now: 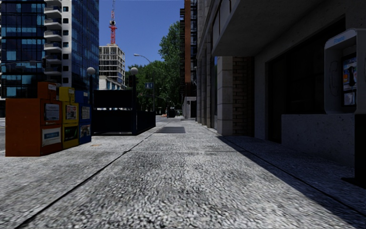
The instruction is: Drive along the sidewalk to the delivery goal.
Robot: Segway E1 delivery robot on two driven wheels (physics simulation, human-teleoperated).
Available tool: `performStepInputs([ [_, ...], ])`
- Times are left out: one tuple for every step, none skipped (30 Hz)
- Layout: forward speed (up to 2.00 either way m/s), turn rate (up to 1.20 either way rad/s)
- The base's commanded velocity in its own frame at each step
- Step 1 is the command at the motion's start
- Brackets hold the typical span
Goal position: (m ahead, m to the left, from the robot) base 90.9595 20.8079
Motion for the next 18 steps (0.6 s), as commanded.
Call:
performStepInputs([
  [2.00, 0.00],
  [2.00, 0.00],
  [2.00, 0.00],
  [2.00, 0.00],
  [2.00, 0.00],
  [2.00, 0.00],
  [2.00, 0.00],
  [2.00, 0.00],
  [2.00, 0.00],
  [2.00, 0.00],
  [2.00, 0.00],
  [2.00, 0.00],
  [2.00, 0.00],
  [2.00, 0.00],
  [2.00, 0.00],
  [2.00, 0.00],
  [2.00, 0.00],
  [2.00, 0.00],
])
